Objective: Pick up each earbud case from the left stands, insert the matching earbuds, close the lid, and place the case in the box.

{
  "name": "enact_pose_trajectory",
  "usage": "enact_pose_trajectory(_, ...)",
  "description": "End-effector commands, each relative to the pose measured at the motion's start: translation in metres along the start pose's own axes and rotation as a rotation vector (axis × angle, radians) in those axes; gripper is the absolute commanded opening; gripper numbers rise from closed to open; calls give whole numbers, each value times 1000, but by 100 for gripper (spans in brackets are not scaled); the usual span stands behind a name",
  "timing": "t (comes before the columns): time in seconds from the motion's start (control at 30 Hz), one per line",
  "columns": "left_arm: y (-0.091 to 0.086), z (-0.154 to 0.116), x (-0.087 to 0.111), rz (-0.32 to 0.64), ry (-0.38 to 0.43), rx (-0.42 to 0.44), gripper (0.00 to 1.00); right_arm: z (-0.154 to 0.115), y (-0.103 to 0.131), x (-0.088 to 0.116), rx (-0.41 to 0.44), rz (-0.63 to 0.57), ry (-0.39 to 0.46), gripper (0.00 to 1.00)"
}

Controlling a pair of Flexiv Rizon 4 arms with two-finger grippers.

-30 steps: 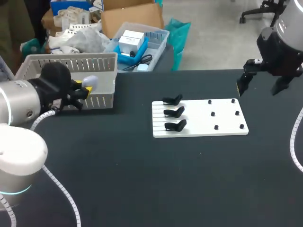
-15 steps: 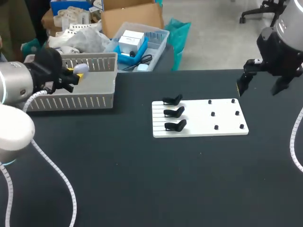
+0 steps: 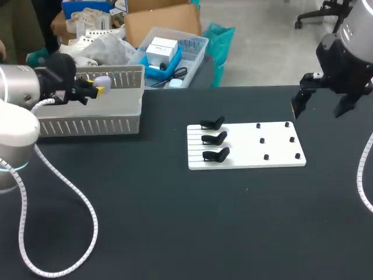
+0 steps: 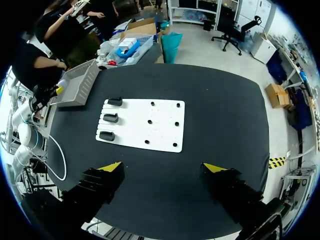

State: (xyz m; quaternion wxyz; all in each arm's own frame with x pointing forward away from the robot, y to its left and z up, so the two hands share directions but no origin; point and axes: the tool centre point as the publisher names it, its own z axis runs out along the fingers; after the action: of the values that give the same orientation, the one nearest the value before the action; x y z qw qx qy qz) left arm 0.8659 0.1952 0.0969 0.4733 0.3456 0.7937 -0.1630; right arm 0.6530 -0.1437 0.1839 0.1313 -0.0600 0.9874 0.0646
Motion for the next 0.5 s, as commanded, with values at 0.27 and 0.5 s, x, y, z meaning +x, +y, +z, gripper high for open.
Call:
enact_pose_trajectory(0.27,14,37,13,4,12,152,27,0,0,0,-1,-1,-1,100)
enact_pose_trajectory(0.5,6,37,23,10,29,176,45,0,0,0,-1,-1,-1,100)
